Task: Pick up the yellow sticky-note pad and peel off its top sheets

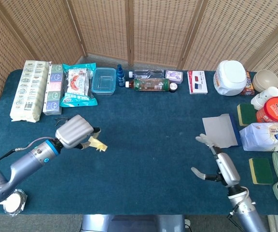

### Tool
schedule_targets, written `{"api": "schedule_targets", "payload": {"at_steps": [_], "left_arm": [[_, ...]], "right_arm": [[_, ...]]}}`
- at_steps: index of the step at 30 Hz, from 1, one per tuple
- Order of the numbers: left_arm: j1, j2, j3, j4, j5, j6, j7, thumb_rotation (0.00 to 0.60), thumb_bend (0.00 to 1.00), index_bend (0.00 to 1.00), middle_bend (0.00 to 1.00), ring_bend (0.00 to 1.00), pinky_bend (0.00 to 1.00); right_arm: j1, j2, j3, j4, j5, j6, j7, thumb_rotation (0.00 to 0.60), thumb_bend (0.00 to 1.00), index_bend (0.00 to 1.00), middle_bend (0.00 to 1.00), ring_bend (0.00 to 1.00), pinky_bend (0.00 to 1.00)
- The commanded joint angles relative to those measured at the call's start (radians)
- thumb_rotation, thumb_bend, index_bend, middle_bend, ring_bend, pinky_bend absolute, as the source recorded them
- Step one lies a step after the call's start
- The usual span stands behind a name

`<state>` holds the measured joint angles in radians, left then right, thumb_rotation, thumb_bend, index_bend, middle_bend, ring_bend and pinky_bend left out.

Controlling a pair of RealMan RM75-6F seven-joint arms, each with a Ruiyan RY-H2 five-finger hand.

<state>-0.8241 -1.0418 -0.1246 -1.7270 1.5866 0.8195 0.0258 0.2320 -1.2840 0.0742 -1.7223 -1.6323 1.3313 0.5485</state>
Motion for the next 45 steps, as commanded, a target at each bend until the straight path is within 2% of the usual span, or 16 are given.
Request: {"api": "schedule_targets", "payload": {"at_steps": [1,4,5,7,9,12,15,20,33,38,45], "left_arm": [[-0.025,0.008,-0.004,-0.019,0.013,-0.023,-0.007,0.600,0.33,0.67,1.00,1.00,1.00],[-0.051,0.014,-0.007,-0.034,0.023,-0.047,-0.006,0.600,0.33,0.67,1.00,1.00,1.00],[-0.057,0.015,-0.009,-0.038,0.023,-0.053,-0.006,0.600,0.33,0.67,1.00,1.00,1.00],[-0.073,0.016,-0.015,-0.048,0.022,-0.066,-0.008,0.600,0.33,0.67,1.00,1.00,1.00],[-0.088,0.017,-0.020,-0.056,0.017,-0.080,-0.006,0.600,0.33,0.67,1.00,1.00,1.00],[-0.105,0.018,-0.026,-0.065,0.007,-0.098,-0.002,0.600,0.33,0.67,1.00,1.00,1.00],[-0.121,0.017,-0.031,-0.073,-0.007,-0.117,0.007,0.600,0.33,0.67,1.00,1.00,1.00],[-0.144,0.015,-0.036,-0.079,-0.030,-0.143,0.022,0.600,0.33,0.67,1.00,1.00,1.00],[-0.180,-0.026,-0.036,-0.085,-0.078,-0.177,0.057,0.600,0.33,0.67,1.00,1.00,1.00],[-0.190,-0.045,-0.034,-0.080,-0.101,-0.182,0.075,0.600,0.33,0.66,1.00,1.00,1.00],[-0.199,-0.057,-0.031,-0.079,-0.121,-0.184,0.096,0.600,0.33,0.66,1.00,1.00,1.00]], "right_arm": [[0.045,-0.043,-0.006,0.027,-0.026,-0.029,0.097,0.420,0.28,0.00,0.27,0.23,0.28],[0.066,-0.068,-0.005,0.048,-0.024,-0.046,0.140,0.422,0.28,0.02,0.37,0.38,0.47],[0.072,-0.075,-0.005,0.056,-0.024,-0.053,0.147,0.423,0.28,0.03,0.42,0.47,0.56],[0.088,-0.094,-0.004,0.077,-0.022,-0.068,0.160,0.423,0.28,0.05,0.56,0.66,0.70],[0.102,-0.112,-0.003,0.094,-0.019,-0.079,0.173,0.423,0.28,0.09,0.78,0.88,0.85],[0.119,-0.130,-0.005,0.115,-0.024,-0.091,0.178,0.421,0.28,0.13,0.94,0.99,0.97],[0.137,-0.154,-0.005,0.137,-0.022,-0.106,0.159,0.419,0.28,0.20,1.00,1.00,1.00],[0.156,-0.187,-0.002,0.148,-0.009,-0.119,0.144,0.437,0.29,0.30,1.00,1.00,1.00],[0.201,-0.250,0.018,0.147,0.022,-0.140,0.141,0.571,0.29,0.29,1.00,1.00,1.00],[0.224,-0.265,0.031,0.139,0.038,-0.156,0.148,0.598,0.29,0.29,1.00,1.00,1.00],[0.244,-0.260,0.037,0.115,0.048,-0.169,0.163,0.600,0.29,0.30,1.00,1.00,1.00]]}}
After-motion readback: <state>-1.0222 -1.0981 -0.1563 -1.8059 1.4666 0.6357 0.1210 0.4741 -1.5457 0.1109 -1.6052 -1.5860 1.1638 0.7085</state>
